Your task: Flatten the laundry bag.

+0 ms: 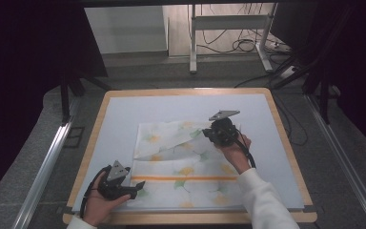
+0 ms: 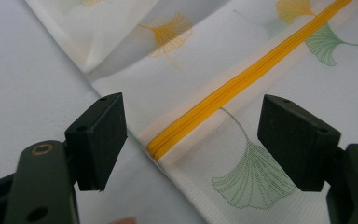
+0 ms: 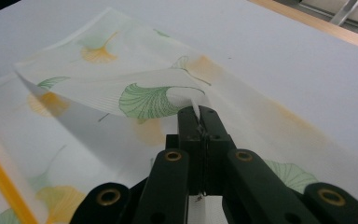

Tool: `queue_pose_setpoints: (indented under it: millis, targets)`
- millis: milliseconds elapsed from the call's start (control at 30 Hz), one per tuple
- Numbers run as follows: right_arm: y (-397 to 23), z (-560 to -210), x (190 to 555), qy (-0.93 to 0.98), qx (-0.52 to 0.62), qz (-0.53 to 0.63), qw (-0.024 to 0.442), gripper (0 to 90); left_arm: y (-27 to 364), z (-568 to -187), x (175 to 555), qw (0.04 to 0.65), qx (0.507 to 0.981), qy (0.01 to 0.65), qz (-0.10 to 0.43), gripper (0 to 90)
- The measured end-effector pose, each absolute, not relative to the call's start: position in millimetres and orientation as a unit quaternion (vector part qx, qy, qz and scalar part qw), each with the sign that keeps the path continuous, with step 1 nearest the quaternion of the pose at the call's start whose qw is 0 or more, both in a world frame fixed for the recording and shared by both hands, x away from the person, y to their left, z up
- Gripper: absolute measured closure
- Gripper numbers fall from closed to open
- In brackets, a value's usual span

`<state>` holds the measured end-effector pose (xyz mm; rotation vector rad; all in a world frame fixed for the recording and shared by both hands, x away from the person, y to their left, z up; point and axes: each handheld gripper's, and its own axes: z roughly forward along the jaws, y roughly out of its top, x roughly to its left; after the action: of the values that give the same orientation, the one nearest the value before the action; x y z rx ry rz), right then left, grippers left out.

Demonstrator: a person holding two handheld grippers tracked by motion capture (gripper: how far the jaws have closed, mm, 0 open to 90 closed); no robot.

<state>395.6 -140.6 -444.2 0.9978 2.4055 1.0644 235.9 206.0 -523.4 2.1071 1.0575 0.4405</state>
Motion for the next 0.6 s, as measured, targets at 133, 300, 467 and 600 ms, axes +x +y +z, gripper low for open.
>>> queue_pose_setpoints:
  millis: [133, 300, 467, 600]
  targets:
    - [-146.6, -449.5, 407.6, 0.833, 0.371, 0.376, 0.163, 88.8, 206.1, -523.8, 236.4, 0.361, 0.820, 0.410, 0.171, 23.5]
    - [-154.6, -457.6, 421.1, 0.822, 0.392, 0.379, 0.164, 88.8, 206.1, -524.7, 237.2, 0.360, 0.820, 0.411, 0.170, 23.5]
    - [-163.6, -464.2, 434.6, 0.812, 0.414, 0.379, 0.161, 88.7, 206.3, -525.2, 237.8, 0.359, 0.820, 0.412, 0.168, 23.4]
    - [-170.5, -469.8, 446.7, 0.804, 0.432, 0.377, 0.154, 88.7, 206.2, -525.1, 237.5, 0.360, 0.820, 0.412, 0.168, 23.5]
